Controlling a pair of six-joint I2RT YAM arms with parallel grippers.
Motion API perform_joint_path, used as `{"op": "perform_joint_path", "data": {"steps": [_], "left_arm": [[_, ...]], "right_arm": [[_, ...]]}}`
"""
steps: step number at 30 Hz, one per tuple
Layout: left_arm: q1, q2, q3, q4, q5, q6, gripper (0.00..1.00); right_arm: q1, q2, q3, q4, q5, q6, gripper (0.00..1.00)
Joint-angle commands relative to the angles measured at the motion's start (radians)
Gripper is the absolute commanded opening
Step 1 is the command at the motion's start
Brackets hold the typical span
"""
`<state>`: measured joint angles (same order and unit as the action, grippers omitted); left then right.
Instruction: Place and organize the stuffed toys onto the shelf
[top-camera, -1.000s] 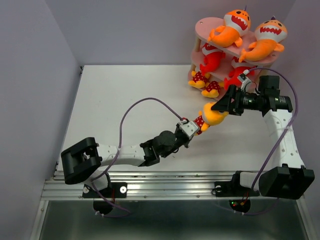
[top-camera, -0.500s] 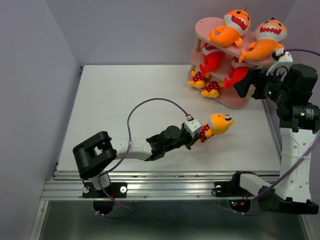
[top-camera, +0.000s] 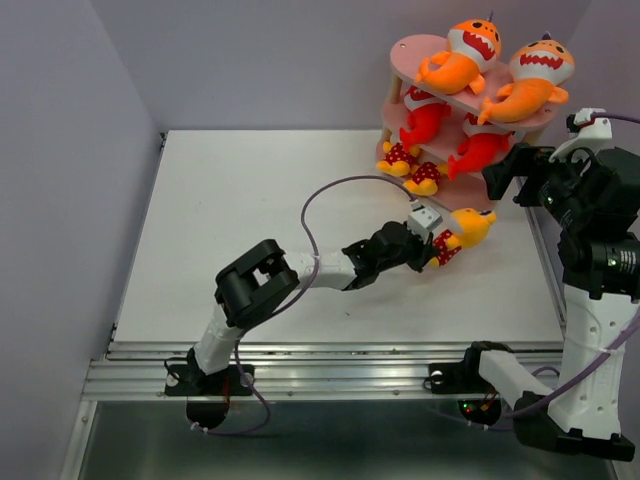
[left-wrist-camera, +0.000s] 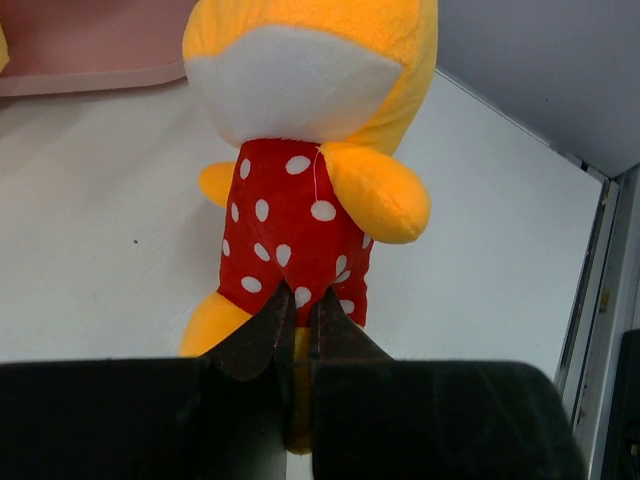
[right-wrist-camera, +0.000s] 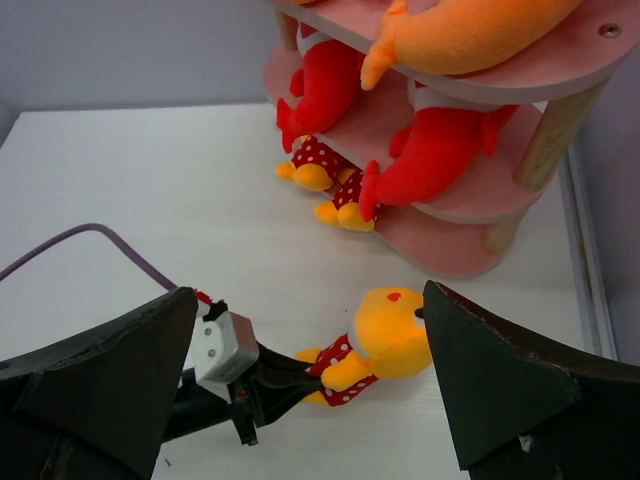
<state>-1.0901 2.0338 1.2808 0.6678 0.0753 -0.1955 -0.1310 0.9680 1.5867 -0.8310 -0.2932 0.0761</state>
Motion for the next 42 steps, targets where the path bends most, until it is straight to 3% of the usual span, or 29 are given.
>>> {"op": "perform_joint_path", "data": {"steps": [1, 20, 42], "left_arm": [[0.004, 0.052, 0.162, -0.078, -0.009, -0.102, 0.0], [0.052, 0.333, 0.658, -0.395, -0.109, -0.306, 0.0], [0.102, 0.467, 0.937, -0.493, -0.08, -0.369, 0.0]], "right_arm": [[-0.013, -0.023, 0.024, 0.069, 0.043, 0.014, 1.0], [-0.022, -0.054, 0.013, 0.078, 0.057, 0.016, 1.0], [-0.05, -0.104, -0.06, 0.092, 0.026, 0.028, 1.0]]}}
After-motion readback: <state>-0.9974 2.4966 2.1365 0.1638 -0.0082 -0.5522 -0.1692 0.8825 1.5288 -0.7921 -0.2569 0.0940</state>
